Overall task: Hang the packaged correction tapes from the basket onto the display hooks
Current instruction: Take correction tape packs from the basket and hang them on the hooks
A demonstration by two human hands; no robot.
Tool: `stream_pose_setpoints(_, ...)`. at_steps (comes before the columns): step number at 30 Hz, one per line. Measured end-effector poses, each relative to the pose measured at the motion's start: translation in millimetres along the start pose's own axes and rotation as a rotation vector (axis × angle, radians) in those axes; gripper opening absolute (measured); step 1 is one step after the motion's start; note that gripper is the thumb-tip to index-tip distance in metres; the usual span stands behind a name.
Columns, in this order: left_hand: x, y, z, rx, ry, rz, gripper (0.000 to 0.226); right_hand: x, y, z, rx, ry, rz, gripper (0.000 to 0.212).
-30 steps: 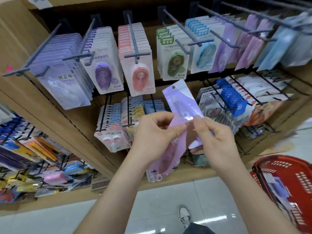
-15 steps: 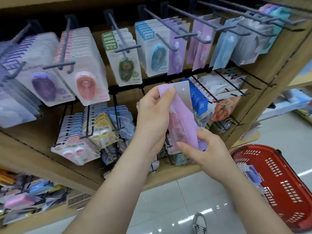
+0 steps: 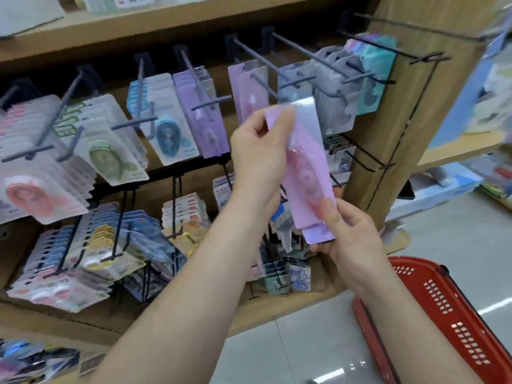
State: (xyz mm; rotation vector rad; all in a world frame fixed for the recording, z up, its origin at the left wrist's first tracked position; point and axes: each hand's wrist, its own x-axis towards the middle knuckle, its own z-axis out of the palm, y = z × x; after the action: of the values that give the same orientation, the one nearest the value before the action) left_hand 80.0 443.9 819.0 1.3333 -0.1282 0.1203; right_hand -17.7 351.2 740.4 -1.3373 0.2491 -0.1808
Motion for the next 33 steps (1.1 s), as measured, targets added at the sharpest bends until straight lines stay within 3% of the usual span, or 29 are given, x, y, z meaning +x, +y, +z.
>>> stream_pose_setpoints(4,13,-2,12,0.13,0.054,0.245,0.018,16,-10,-7,0.007,-0.051,0.006,0.04)
stream_pose_setpoints(7,17,-5,14,0.207,0.101,0.326,0.014,23,-10,-11,0.01,-0.08,0.045,0.043)
stream_pose_setpoints(12,19,-9,13,0.181,0.142,0.274,0.006,25,-8,-15,0.009,-0.151,0.056,0.048)
stream_pose_setpoints(20,28,-1,1,0.127,0.061,0.055,0.014,27,-9,-11,0.024,-0.183,0.045,0.035)
stream_pose_setpoints(24,17,-4,1,0.178,0.058,0.111,0.024,36,-5,0,0.025,-0.093,0.002,0.045)
stream_pose_setpoints(28,-12,-14,-20,0.378,-0.072,0.143,0.064,43,-7,9,-0.008,-0.092,-0.012,0.041)
stream_pose_setpoints(31,-12,-19,-24,0.459,-0.034,0.149,0.061,42,0,8,-0.038,-0.092,-0.043,0.031)
stream_pose_setpoints(33,0,-21,-24,0.473,0.039,0.153,0.057,42,9,0,-0.035,0.001,-0.077,0.015)
